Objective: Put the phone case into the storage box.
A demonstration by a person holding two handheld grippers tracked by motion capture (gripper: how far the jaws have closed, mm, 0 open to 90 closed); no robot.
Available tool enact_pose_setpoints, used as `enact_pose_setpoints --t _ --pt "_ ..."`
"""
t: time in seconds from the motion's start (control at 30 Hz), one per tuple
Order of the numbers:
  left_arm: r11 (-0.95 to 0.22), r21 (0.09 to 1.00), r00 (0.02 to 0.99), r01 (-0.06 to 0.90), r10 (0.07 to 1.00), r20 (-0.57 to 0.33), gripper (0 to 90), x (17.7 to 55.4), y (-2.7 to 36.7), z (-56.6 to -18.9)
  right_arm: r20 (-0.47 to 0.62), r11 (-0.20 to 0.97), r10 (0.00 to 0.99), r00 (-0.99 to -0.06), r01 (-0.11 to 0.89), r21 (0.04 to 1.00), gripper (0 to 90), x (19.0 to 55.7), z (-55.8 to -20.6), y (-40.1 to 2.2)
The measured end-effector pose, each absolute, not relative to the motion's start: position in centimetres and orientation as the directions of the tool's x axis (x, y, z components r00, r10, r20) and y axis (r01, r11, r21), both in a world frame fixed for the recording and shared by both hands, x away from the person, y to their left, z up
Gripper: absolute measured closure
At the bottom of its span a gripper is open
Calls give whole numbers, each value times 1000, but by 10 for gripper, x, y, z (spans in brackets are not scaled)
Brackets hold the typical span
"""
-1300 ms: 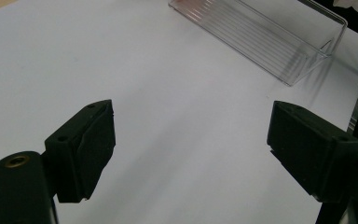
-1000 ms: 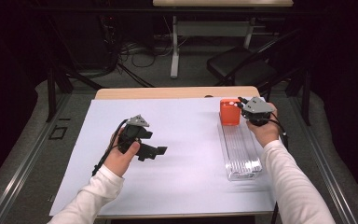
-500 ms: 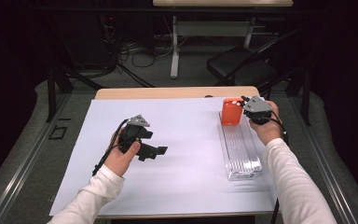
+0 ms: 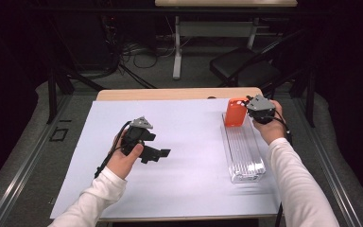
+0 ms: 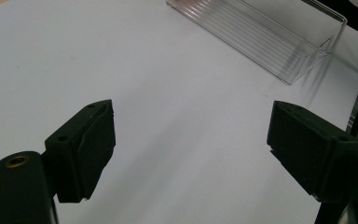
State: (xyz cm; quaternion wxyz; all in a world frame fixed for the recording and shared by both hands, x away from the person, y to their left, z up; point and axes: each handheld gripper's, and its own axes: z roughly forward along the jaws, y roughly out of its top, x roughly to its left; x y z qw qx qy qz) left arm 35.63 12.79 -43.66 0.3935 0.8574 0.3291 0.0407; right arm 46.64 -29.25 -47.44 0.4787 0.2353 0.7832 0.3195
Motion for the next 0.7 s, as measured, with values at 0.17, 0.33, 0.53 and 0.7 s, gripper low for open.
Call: enact_pose_setpoints --t 0.17,0.33,0.53,0.7 --pt "-482 697 782 531 595 -184 158 356 129 -437 -584 673 692 -424 89 734 706 469 -476 -292" --pt "-478 701 781 530 598 -183 158 356 130 -437 -576 670 698 -425 106 734 684 470 -478 -293" --pt "-473 699 776 536 602 -188 158 356 130 -438 -570 666 707 -420 123 736 626 470 -479 -294" --pt "-474 699 776 536 602 -187 158 356 130 -438 -539 643 722 -434 133 754 602 469 -479 -294"
